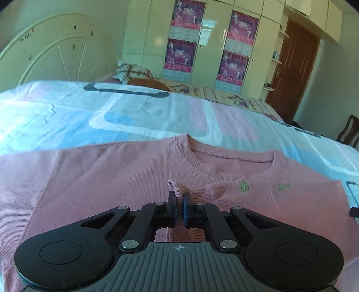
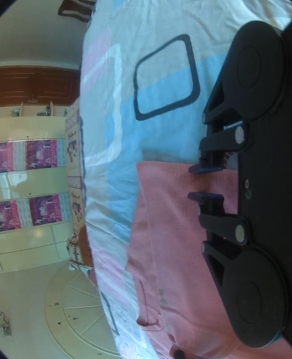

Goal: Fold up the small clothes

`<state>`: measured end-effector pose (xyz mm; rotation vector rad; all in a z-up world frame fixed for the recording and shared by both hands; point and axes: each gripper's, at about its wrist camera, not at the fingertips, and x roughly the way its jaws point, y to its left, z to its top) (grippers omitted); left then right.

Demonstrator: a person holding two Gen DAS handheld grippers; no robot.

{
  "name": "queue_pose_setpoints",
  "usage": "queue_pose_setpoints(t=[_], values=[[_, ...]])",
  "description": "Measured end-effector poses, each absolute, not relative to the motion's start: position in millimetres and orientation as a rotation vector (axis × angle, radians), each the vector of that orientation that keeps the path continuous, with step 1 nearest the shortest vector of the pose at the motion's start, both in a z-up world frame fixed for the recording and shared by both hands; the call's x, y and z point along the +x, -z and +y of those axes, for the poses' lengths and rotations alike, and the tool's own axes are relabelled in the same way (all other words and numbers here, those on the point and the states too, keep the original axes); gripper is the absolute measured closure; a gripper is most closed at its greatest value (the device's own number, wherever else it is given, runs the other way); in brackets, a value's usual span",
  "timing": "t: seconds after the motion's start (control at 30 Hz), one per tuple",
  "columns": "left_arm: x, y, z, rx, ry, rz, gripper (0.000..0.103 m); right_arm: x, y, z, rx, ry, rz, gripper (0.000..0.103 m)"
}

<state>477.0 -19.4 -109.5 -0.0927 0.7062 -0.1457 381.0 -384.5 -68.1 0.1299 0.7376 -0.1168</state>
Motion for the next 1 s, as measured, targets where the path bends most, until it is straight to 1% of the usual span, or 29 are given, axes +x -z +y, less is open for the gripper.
queue_pose_setpoints(t=[0.03,0.07,0.1,0.13,0.17,0.2,0.27,0.4,0.43,0.47,0.5,0.53,0.57,0.63,0.67,0.7,0.73,0.77,0.8,0.83,0.93,1.0], values=[[479,117,-21,-0.08,0.144,0.749,0.098,377,69,-381,0.119,0.109,0.746,0.086],[478,122,-22,-0.075,0.144,0.738,0.095,377,76,-377,0.093,0.117,0.787,0.085],[477,121,-23,-0.056,0.133,0.731,0.09,374,81,-374,0.069,0.123,0.787,0.085],[477,117,-25,-0.039,0.112,0.735,0.073,372,79,-371,0.05,0.134,0.79,0.085],[475,111,-26,-0.014,0.069,0.734,0.06,371,74,-367,0.041,0.149,0.789,0.083],[470,105,-25,-0.003,0.045,0.7,0.04,368,69,-365,0.041,0.149,0.77,0.082],[457,99,-18,-0.043,0.076,0.656,0.04,359,57,-358,0.034,0.133,0.714,0.082],[441,107,-11,-0.086,0.116,0.727,0.041,346,59,-354,0.07,0.156,0.734,0.082],[441,115,-12,-0.082,0.129,0.767,0.049,344,62,-354,0.086,0.158,0.752,0.081],[438,118,-13,-0.065,0.13,0.762,0.051,343,67,-353,0.094,0.164,0.783,0.08],[435,118,-14,-0.053,0.13,0.747,0.076,341,74,-351,0.085,0.177,0.813,0.08],[434,116,-11,-0.09,0.145,0.749,0.096,338,74,-348,0.072,0.185,0.803,0.08],[433,114,-9,-0.105,0.132,0.748,0.095,335,70,-345,0.066,0.188,0.794,0.081],[435,118,-14,-0.04,0.116,0.756,0.094,329,64,-340,0.075,0.19,0.768,0.081],[434,118,-18,-0.001,0.116,0.748,0.093,330,67,-339,0.068,0.2,0.783,0.081],[435,116,-22,0.048,0.113,0.748,0.087,334,74,-338,0.062,0.209,0.831,0.081],[435,112,-24,0.084,0.1,0.753,0.072,334,77,-335,0.05,0.211,0.836,0.081],[435,109,-21,0.086,0.084,0.756,0.062,335,75,-332,0.034,0.219,0.843,0.081],[433,105,-11,0.046,0.085,0.754,0.044,335,71,-330,0.038,0.223,0.837,0.08],[431,102,3,-0.01,0.088,0.748,0.04,333,67,-329,0.056,0.218,0.82,0.078],[417,101,55,-0.105,0.005,0.747,0.04,328,60,-325,0.088,0.211,0.789,0.064],[402,99,99,-0.166,-0.067,0.719,0.04,328,59,-320,0.089,0.205,0.791,0.062]])
